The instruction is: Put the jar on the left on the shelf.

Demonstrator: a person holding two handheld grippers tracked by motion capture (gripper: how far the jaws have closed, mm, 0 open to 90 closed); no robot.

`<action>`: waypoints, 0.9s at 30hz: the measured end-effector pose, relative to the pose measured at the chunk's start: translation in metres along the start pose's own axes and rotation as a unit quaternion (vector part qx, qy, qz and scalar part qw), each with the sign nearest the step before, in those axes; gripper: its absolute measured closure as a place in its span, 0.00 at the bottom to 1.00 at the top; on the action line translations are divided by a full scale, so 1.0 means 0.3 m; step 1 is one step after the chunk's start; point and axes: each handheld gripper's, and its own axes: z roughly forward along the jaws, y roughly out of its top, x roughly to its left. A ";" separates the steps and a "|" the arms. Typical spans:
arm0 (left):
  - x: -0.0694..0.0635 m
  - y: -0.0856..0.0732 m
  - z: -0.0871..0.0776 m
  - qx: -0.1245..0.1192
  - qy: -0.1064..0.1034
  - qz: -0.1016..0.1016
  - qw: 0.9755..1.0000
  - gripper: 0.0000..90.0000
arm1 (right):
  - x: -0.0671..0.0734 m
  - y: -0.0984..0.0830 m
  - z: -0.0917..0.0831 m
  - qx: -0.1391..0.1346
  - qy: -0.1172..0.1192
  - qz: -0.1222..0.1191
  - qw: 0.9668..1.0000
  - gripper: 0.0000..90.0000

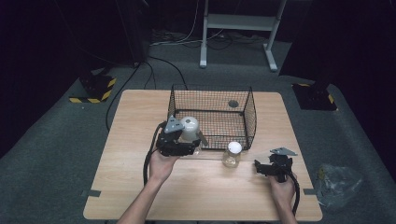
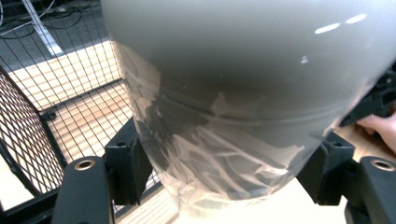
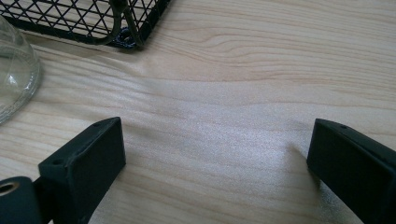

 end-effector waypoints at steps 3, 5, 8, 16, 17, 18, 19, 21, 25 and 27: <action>0.011 0.023 0.004 -0.005 0.004 -0.004 1.000 0.33 | 0.000 0.000 0.000 0.000 0.000 0.000 1.000 0.04; 0.020 0.038 0.007 -0.006 0.007 -0.006 1.000 0.33 | 0.000 0.000 0.000 0.000 0.000 0.000 1.000 0.04; 0.030 0.057 0.014 -0.008 0.008 -0.010 1.000 0.33 | 0.000 0.000 0.000 0.000 0.000 0.000 1.000 0.04; 0.059 0.101 0.036 -0.010 0.018 -0.018 1.000 0.33 | 0.000 0.000 0.000 0.000 0.000 0.000 1.000 0.04; 0.062 0.105 0.040 -0.012 0.019 -0.019 1.000 0.33 | 0.000 0.000 0.000 0.000 0.000 0.000 1.000 0.04; 0.066 0.110 0.044 -0.012 0.019 -0.020 1.000 0.33 | 0.000 0.000 0.000 0.000 0.000 0.000 1.000 0.04; 0.071 0.116 0.050 -0.011 0.019 -0.021 1.000 0.33 | 0.000 0.000 0.000 0.000 0.000 0.000 1.000 0.04; 0.077 0.123 0.059 -0.009 0.021 -0.022 0.999 0.33 | 0.000 0.000 0.000 0.000 0.000 0.000 1.000 0.04; 0.092 0.139 0.081 -0.005 0.028 -0.022 0.999 0.33 | 0.001 0.000 0.000 0.000 0.000 0.002 1.000 0.04; 0.097 0.145 0.092 -0.001 0.030 -0.023 0.999 0.33 | 0.001 0.000 0.001 0.000 0.000 0.002 1.000 0.04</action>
